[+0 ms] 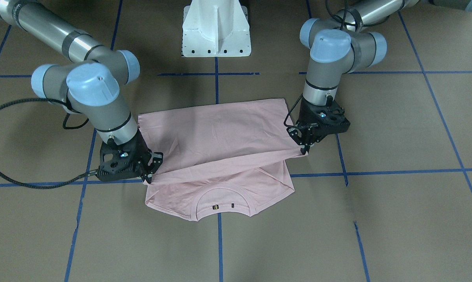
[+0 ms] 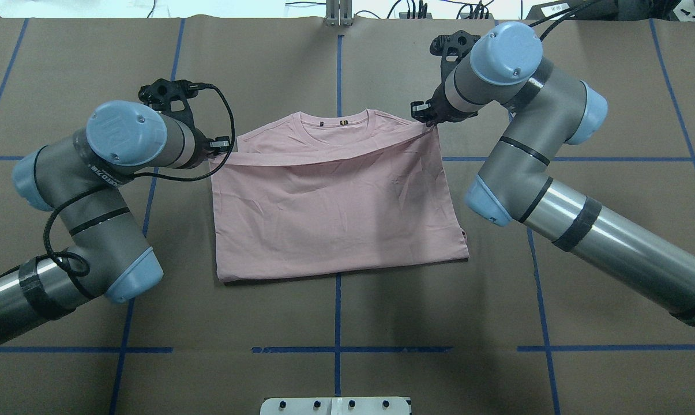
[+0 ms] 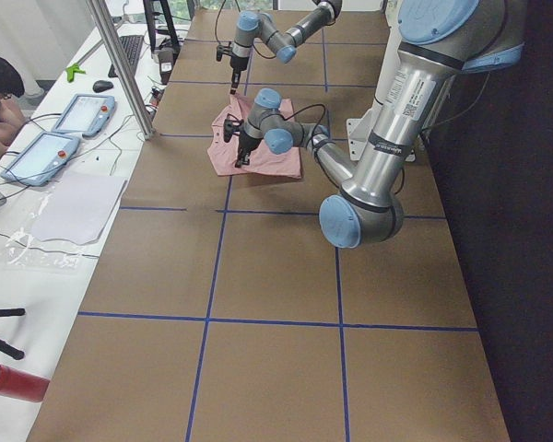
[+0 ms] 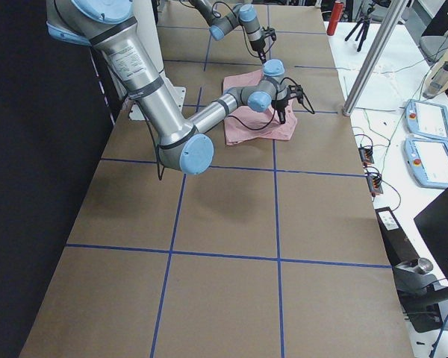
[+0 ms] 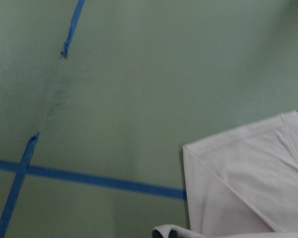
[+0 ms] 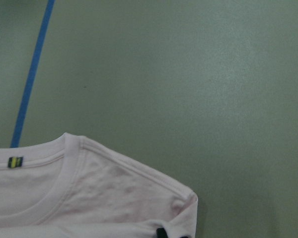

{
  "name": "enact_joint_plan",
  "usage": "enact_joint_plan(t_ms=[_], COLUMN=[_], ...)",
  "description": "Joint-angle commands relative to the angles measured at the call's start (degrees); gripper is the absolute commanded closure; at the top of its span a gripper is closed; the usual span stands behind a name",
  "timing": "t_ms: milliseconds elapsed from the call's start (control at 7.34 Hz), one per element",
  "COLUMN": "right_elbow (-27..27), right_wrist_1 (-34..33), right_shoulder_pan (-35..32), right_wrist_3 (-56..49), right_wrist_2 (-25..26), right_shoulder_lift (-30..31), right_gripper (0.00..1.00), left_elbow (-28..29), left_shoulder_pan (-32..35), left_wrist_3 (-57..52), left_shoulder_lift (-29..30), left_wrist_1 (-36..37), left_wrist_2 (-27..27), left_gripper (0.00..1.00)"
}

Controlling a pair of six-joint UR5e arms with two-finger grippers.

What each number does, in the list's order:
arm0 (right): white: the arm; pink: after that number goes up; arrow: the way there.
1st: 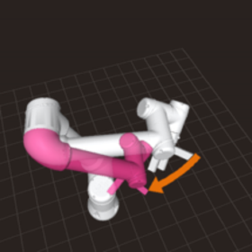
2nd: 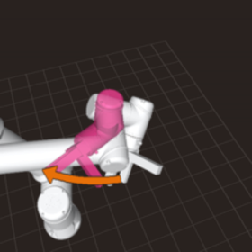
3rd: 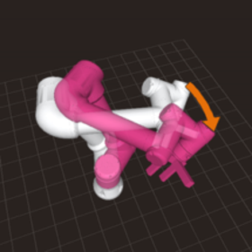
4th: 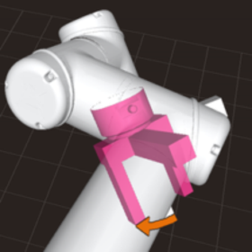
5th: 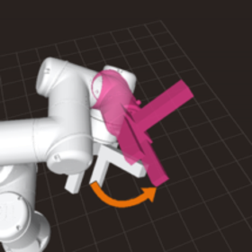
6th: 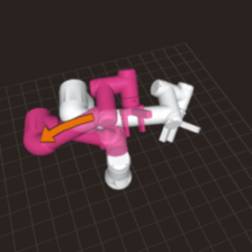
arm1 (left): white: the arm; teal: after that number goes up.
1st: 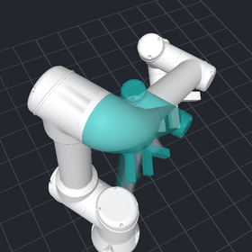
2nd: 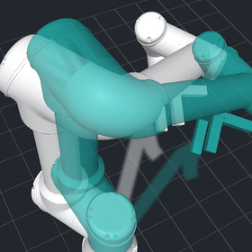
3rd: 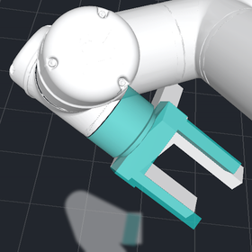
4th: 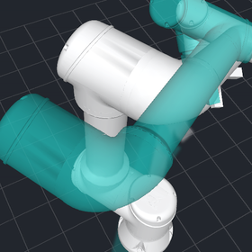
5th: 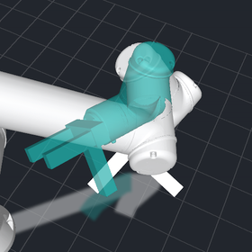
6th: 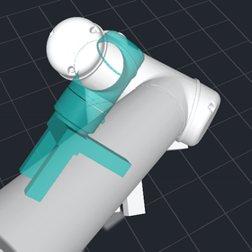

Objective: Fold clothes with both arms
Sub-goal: 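Lift the hem with both grippers and fold it toward the collar, then lower the folded hem at the collar and open both grippers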

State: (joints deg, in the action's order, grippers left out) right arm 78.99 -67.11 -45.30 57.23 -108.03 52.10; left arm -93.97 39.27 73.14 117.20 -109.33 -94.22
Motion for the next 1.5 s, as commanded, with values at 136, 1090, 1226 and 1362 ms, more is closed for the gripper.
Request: enact_joint_plan(t_ms=[136,1090,1226,1362], right_elbow=[-7.4,-6.8,-6.8,-6.5], right_wrist_1=[3.5,3.8,3.8,4.3], right_shoulder_pan=[-0.9,-0.7,-0.7,-0.8], right_wrist_3=[-0.1,0.6,0.3,0.3], right_wrist_2=[-0.2,-0.2,-0.1,-0.4], right_shoulder_lift=[-1.6,-2.3,-1.8,-1.6], right_gripper=[1.00,0.77,0.16,0.00], left_elbow=[7.1,9.1,10.2,9.9], left_shoulder_pan=[2.2,2.0,2.0,2.1], left_wrist_3=[-1.8,-1.2,-1.1,-1.2], left_shoulder_lift=[1.3,5.3,5.3,5.6], left_wrist_1=[-4.9,-4.4,-4.9,-4.6], left_wrist_2=[0.0,0.0,0.1,-0.1], left_gripper=[1.00,0.81,0.01,0.00])
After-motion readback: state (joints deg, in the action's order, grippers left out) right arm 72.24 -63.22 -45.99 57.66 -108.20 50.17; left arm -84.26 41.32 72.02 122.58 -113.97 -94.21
